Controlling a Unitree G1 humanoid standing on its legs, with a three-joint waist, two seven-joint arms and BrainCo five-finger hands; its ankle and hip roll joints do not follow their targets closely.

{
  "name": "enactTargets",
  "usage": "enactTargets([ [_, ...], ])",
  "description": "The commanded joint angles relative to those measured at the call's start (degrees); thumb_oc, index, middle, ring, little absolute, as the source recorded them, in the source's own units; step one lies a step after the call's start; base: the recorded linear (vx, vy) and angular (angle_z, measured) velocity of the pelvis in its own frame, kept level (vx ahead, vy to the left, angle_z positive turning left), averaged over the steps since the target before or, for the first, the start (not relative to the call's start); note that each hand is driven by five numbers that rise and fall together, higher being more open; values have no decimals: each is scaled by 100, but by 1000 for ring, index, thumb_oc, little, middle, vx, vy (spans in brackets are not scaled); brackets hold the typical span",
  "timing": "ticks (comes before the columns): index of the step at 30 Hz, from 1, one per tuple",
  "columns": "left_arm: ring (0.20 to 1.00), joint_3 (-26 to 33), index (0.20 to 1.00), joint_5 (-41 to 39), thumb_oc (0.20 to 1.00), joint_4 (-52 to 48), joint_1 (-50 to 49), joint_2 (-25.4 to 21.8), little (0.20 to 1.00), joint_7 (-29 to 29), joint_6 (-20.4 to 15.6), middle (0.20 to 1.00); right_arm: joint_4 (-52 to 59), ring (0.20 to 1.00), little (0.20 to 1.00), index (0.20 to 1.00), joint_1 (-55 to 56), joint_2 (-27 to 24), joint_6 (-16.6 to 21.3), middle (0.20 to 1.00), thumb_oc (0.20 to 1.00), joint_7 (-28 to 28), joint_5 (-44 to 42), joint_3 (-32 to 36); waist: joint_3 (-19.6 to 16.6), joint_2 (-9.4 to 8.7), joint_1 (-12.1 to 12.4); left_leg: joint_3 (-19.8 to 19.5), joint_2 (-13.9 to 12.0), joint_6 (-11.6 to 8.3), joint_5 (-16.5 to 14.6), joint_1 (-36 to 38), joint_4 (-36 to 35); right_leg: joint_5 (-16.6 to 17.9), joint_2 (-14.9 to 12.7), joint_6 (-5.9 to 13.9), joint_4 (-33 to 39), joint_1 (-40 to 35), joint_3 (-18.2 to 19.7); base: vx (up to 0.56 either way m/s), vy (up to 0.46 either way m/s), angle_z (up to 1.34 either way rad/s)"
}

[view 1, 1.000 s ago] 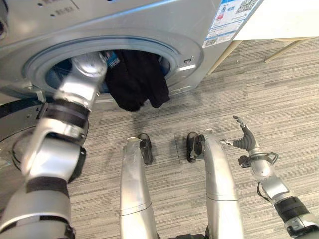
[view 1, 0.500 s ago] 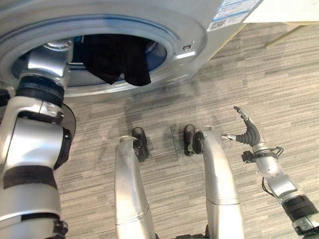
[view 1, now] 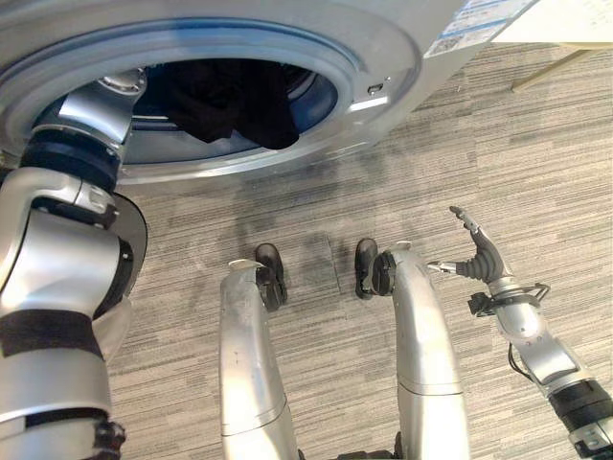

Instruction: Grab the laundry basket,head to the washer,open it,put in the laundry and shut it.

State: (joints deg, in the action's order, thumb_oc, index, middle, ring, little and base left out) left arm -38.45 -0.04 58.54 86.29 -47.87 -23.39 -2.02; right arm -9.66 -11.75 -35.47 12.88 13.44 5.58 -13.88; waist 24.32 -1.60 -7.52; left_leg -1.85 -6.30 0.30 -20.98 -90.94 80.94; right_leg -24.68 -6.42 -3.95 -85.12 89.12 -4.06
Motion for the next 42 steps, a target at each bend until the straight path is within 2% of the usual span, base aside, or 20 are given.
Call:
enactTargets([
  [1, 1000, -101, 1000, 818, 1000, -126, -246, -144, 1000, -51, -45, 1000, 257, 1000, 1000, 1000, 377, 102, 265, 1000, 1000, -35, -124, -60, -804, 83, -68, 42, 153, 362, -567, 106, 308, -157, 110, 244, 310, -270, 429, 13, 7, 4],
  [6, 1000, 151, 1000, 1118, 1000, -739, -769, -245, 1000, -250, -96, 1000, 249, 1000, 1000, 1000, 372, 114, 335, 1000, 1000, 8, -49, -49, -811, 85, -23, 33, 193, 344, -536, 107, 239, -146, 78, 235, 335, -262, 438, -23, 4, 9],
  [10, 1000, 972, 1000, 635, 1000, -1760, -1941, -106, 1000, -407, -426, 1000, 155, 1000, 1000, 1000, 352, 282, 303, 1000, 1000, 125, 103, -13, -834, 74, 103, -1, 230, 310, -443, 211, 13, -97, 25, 244, 481, -377, 409, -35, 2, 5],
  [12, 1000, 1506, 1000, 198, 1000, -2352, -2735, 145, 1000, -392, -683, 1000, 79, 1000, 1000, 1000, 344, 392, 227, 1000, 1000, 194, 203, -13, -862, 74, 177, 12, 226, 285, -369, 372, -233, -58, -3, 254, 687, -545, 362, -60, 2, 7],
  [14, 1000, 1845, 1000, 54, 1000, -2730, -3274, 297, 1000, -406, -727, 1000, 80, 1000, 1000, 1000, 378, 407, 192, 1000, 1000, 232, 267, -23, -882, 100, 174, 12, 230, 278, -325, 509, -389, -19, -12, 256, 840, -683, 338, -64, 1, 13],
  [15, 1000, 2249, 1000, -229, 1000, -3184, -4022, 707, 1000, -374, -880, 1000, 16, 1000, 1000, 1000, 383, 492, 114, 1000, 1000, 294, 328, 55, -909, 72, 275, 31, 240, 242, -240, 732, -682, 20, -49, 270, 1095, -898, 285, -58, -1, 16],
  [16, 1000, 2311, 1000, -217, 1000, -3249, -4115, 715, 1000, -367, -859, 1000, 20, 1000, 1000, 1000, 399, 467, 113, 1000, 1000, 296, 330, 26, -908, 94, 248, 30, 241, 242, -221, 785, -726, 40, -50, 269, 1140, -953, 278, -109, -6, 10],
  [17, 1000, 2496, 1000, -355, 1000, -3655, -4781, 1024, 1000, -186, -984, 1000, -71, 1000, 1000, 1000, 407, 494, 27, 1000, 1000, 328, 357, 106, -914, 79, 332, 33, 253, 201, -111, 1114, -1073, 82, -105, 276, 1437, -1261, 215, -104, -1, 16],
  [19, 1000, 2561, 1000, -278, 1000, -3847, -5154, 1102, 1000, -115, -1005, 1000, -112, 1000, 1000, 1000, 442, 486, 11, 1000, 1000, 345, 387, 145, -898, 78, 354, 40, 256, 183, -47, 1335, -1278, 119, -119, 280, 1638, -1486, 191, -97, 4, 13],
  [23, 1000, 2775, 1000, -487, 1000, -4332, -6648, 1733, 1000, 316, -1201, 1000, -356, 1000, 1000, 1000, 563, 521, -114, 1000, 1000, 335, 516, 320, -854, 66, 522, -7, 348, 98, 206, 2278, -2137, 239, -191, 332, 2359, -2332, 62, -75, 0, 14],
  [26, 1000, 2826, 1000, -639, 1000, -4273, -7216, 1941, 1000, 536, -1217, 1000, -532, 1000, 1000, 1000, 677, 572, -145, 1000, 1000, 270, 481, 355, -850, 62, 579, -36, 388, 76, 349, 2775, -2536, 334, -244, 350, 2746, -2828, -47, -49, -7, 13],
  [29, 1000, 2780, 1000, -941, 1000, -3661, -7918, 2304, 1000, 922, -1137, 1000, -1206, 1000, 1000, 1000, 764, 779, -219, 1000, 1000, 162, 390, 279, -881, 35, 683, -79, 467, 46, 653, 4012, -3635, 671, -249, 495, 3729, -4003, -278, -3, 15, 22],
  [31, 1000, 2783, 1000, -943, 1000, -3658, -7919, 2304, 1000, 924, -1141, 1000, -1217, 1000, 1000, 1000, 757, 780, -213, 1000, 1000, 166, 389, 272, -841, 36, 676, -83, 469, 46, 672, 4079, -3678, 688, -248, 496, 3770, -4070, -287, 22, 14, 13],
  [32, 1000, 2825, 1000, -1026, 1000, -2924, -8255, 2504, 1000, 1091, -1042, 1000, -1872, 1000, 1000, 1000, 757, 977, -259, 1000, 1000, 88, 194, 243, -869, 18, 713, -94, 496, -7, 975, 5099, -4622, 1017, -239, 596, 4719, -5126, -433, 53, 21, 11],
  [34, 1000, 2850, 1000, -1043, 1000, -2691, -8337, 2567, 1000, 1113, -1026, 1000, -2071, 1000, 1000, 1000, 764, 1062, -253, 1000, 1000, 70, 86, 255, -836, 6, 727, -108, 510, -29, 1100, 5508, -4995, 1151, -241, 637, 5114, -5573, -528, 40, 25, 12],
  [35, 1000, 2868, 1000, -999, 1000, -2436, -8399, 2615, 1000, 1155, -998, 1000, -2289, 1000, 1000, 1000, 774, 1138, -273, 1000, 1000, 29, -24, 297, -891, -4, 727, -93, 537, -35, 1411, 5794, -5450, 1464, -234, 652, 5562, -5864, -613, 44, 48, 14],
  [37, 1000, 2964, 1000, -893, 1000, -1930, -8651, 2721, 1000, 1267, -941, 1000, -2854, 1000, 1000, 1000, 866, 1312, -282, 1000, 1000, -76, -243, 397, -1115, -51, 746, -72, 597, -101, 1679, 6794, -6484, 1841, -188, 817, 6679, -6885, -731, 219, 68, 12],
  [39, 1000, 3000, 1000, -849, 1000, -1775, -8712, 2744, 1000, 1297, -915, 1000, -3032, 1000, 1000, 1000, 897, 1358, -285, 1000, 1000, -100, -266, 426, -1186, -64, 753, -59, 589, -111, 1751, 7119, -6797, 1939, -165, 864, 6967, -7202, -757, 204, 45, 8],
  [41, 1000, 3030, 1000, -547, 1000, -1356, -8861, 2811, 1000, 1348, -846, 1000, -3427, 1000, 1000, 1000, 969, 1451, -313, 1000, 1000, -193, -237, 469, -1521, -99, 753, 15, 594, -101, 1884, 7817, -7505, 2181, -121, 999, 7684, -7856, -758, 234, 97, 0],
  [42, 1000, 3030, 1000, -546, 1000, -1354, -8861, 2812, 1000, 1347, -848, 1000, -3428, 1000, 1000, 1000, 970, 1451, -312, 1000, 1000, -192, -237, 468, -1507, -99, 755, 16, 593, -102, 1893, 7849, -7529, 2189, -118, 1000, 7704, -7885, -758, 281, 117, -2],
])
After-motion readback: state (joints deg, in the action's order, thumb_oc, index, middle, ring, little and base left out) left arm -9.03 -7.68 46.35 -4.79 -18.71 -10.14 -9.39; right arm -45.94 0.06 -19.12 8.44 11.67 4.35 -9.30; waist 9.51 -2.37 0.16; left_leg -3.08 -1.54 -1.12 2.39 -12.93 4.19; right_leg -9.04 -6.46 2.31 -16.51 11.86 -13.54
